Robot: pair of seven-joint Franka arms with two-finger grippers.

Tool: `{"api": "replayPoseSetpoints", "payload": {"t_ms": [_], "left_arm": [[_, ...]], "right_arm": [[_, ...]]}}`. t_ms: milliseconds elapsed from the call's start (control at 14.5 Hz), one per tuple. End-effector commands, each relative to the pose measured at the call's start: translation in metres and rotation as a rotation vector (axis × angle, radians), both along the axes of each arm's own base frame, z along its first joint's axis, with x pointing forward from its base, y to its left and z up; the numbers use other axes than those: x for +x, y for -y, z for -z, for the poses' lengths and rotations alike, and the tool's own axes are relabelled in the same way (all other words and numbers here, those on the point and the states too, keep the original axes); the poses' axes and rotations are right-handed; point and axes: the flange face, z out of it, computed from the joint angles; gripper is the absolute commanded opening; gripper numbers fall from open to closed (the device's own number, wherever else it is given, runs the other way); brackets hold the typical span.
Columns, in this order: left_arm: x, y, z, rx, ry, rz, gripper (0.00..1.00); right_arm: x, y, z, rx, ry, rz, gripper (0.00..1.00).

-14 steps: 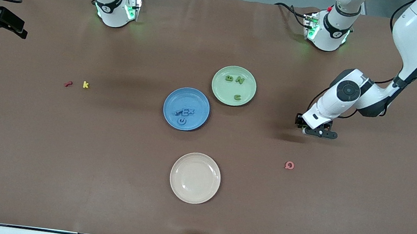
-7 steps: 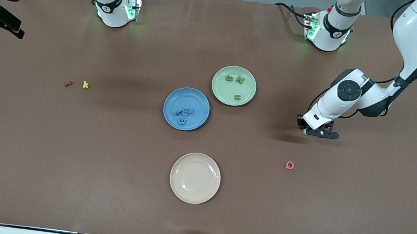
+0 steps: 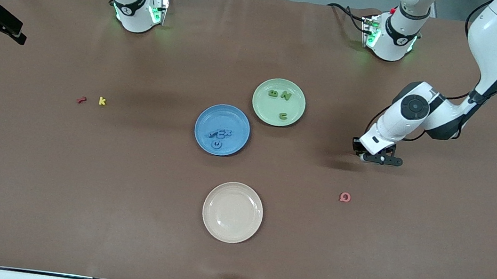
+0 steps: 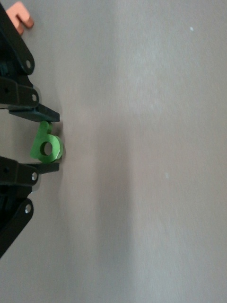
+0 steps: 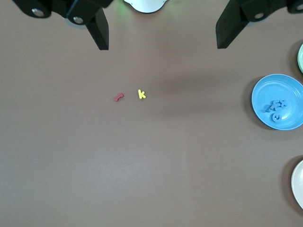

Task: Sort letters by color into matching plates
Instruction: 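Carry green b to the green plate and release it with the left gripper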

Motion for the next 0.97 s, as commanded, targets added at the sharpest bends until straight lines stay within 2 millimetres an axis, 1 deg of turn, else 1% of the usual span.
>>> {"api": "replayPoseSetpoints", "payload": {"t_ms": [0,69,207,414,483,690,828,897], "left_arm": [[0.000,0.033,-0.031,0.029,-0.003,-0.032,0.25],[-0.001,0.044,-0.038,0.026,-0.016,-0.052,0.25],[-0.005,0.075,-0.056,0.023,-0.049,-0.085,0.25],[-0.017,0.120,-0.079,0.012,-0.070,-0.137,0.25],[-0.024,0.134,-0.082,0.002,-0.072,-0.160,0.25],[-0.055,0.184,-0.084,-0.010,-0.082,-0.183,0.25],[-0.070,0.207,-0.083,-0.025,-0.104,-0.195,0.25],[-0.073,0.217,-0.082,-0.034,-0.112,-0.195,0.25]], "right_arm": [[-0.008,0.000,-0.003,0.023,0.027,0.015,1.00],[-0.007,-0.002,-0.004,0.040,0.035,0.009,1.00],[-0.006,0.000,-0.005,0.064,0.044,0.001,1.00],[-0.007,0.003,-0.005,0.067,0.042,-0.055,1.00],[-0.007,0.003,-0.004,0.067,0.039,-0.056,1.00],[-0.007,0.004,-0.006,0.064,0.039,-0.053,1.00],[-0.007,0.006,-0.008,0.051,0.044,-0.050,1.00],[-0.007,0.006,-0.007,0.044,0.041,-0.051,1.00]]}}
